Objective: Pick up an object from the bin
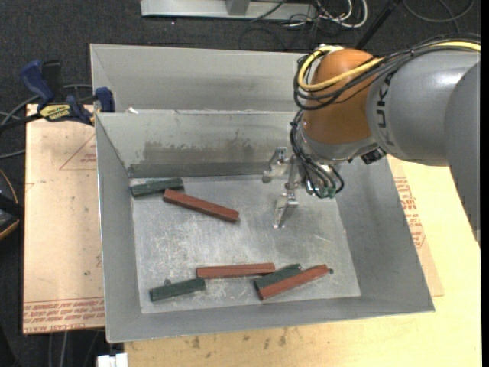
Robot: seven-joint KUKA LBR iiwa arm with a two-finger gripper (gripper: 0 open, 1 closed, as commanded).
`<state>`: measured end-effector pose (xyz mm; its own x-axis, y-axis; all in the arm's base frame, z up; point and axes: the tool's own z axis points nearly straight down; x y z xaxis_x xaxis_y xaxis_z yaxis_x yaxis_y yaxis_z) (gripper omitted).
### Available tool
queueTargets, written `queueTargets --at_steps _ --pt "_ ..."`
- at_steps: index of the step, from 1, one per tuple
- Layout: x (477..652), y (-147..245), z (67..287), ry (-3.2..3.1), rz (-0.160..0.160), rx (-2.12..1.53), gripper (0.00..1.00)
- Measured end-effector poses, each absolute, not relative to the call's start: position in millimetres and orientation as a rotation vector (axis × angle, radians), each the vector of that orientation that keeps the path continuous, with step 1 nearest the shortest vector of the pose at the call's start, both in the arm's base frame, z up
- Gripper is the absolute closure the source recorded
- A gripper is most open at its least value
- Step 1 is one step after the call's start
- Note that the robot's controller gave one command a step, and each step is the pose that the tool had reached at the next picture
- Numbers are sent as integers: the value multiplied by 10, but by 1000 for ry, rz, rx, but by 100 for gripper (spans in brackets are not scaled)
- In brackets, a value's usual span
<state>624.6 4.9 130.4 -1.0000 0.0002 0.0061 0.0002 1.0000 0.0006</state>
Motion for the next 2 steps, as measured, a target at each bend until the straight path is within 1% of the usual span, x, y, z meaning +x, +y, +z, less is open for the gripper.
queueTargets --at_steps 1,2 --pt "6264 50 1354 -3143 -1 -1 0" --pt "6199 682 788 -3146 -3 228 100"
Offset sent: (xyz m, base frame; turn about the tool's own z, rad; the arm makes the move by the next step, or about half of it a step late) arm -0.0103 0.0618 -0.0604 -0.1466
